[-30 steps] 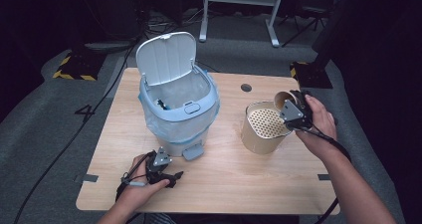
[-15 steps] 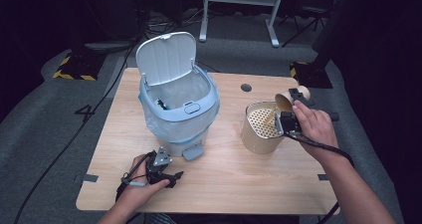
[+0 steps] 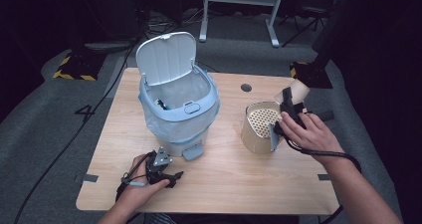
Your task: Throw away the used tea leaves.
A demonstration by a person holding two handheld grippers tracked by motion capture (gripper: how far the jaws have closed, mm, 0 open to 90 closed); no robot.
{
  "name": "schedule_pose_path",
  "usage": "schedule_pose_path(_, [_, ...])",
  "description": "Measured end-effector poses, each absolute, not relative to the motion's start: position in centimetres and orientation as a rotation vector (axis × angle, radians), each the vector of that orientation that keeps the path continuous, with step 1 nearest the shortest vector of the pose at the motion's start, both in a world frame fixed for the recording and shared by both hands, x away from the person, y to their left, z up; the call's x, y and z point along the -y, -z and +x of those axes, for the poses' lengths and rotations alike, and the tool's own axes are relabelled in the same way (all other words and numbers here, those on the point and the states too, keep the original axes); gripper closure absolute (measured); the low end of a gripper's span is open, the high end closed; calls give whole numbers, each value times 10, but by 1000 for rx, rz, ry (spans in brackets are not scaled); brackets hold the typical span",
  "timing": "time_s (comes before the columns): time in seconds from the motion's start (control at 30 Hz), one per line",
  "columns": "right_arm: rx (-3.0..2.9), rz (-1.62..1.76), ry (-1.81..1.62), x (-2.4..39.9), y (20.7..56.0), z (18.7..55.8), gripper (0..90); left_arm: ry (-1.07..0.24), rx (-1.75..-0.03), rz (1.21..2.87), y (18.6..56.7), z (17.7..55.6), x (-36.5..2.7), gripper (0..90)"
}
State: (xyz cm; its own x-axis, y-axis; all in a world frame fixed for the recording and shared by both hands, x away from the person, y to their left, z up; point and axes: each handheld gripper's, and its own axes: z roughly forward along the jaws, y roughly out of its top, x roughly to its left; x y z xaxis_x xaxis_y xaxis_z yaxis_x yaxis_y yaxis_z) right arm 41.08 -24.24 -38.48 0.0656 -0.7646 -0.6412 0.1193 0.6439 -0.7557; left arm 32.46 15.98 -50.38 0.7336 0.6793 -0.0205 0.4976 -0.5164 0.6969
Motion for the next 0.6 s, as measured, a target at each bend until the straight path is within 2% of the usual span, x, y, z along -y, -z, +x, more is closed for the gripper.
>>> schedule_pose_path(0.6, [-1296,-627,757,234,381,408,376,-333,-883,2227,504,325,-160,208])
